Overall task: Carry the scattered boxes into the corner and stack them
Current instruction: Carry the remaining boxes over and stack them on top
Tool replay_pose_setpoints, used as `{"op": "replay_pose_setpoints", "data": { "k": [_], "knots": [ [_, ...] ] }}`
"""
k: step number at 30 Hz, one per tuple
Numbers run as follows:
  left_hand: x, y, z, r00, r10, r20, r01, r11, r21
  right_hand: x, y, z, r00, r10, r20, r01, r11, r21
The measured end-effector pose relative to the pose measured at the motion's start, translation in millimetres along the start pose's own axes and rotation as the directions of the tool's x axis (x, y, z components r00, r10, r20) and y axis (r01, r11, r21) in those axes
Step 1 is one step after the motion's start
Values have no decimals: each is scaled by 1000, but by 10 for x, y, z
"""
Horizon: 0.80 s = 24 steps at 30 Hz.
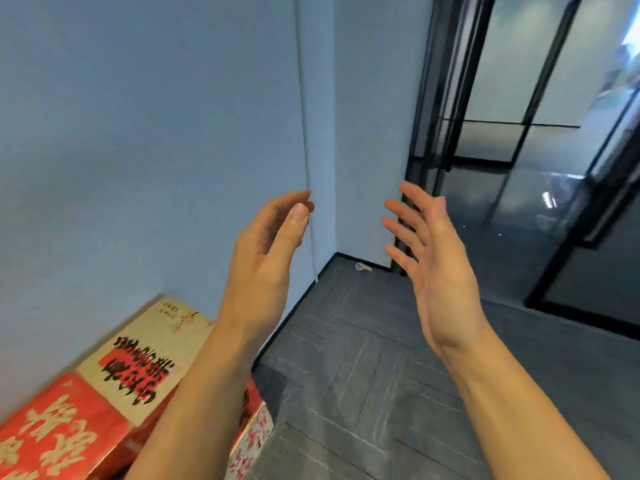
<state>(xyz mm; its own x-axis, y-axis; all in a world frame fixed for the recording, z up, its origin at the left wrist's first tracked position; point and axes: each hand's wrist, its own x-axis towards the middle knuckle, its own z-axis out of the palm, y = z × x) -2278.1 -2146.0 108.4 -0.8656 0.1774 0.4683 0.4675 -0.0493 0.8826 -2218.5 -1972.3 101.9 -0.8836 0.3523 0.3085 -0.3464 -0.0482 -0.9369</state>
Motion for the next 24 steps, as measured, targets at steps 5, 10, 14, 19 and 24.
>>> {"op": "replay_pose_setpoints", "data": {
  "k": [5,10,14,19,24],
  "knots": [
    [327,-216,1255,977,-13,212,37,993,-112,34,-49,-1130,963,-27,-267,5,996,-85],
    [608,-453,2412,899,-3,437,93,979,-183,114,-90,-2090,858,-96,-505,2,983,-182],
    [838,-637,3293,822,20,569,139,962,-234,258,-103,-2686,753,-114,-648,-49,972,-228],
    [857,-709,4362,709,68,702,193,938,-286,169,-165,-3445,592,-175,-787,-88,956,-278],
    [661,-632,5443,590,129,797,253,908,-333,-28,-279,-4276,439,-251,-863,-113,937,-330]
  ]
}}
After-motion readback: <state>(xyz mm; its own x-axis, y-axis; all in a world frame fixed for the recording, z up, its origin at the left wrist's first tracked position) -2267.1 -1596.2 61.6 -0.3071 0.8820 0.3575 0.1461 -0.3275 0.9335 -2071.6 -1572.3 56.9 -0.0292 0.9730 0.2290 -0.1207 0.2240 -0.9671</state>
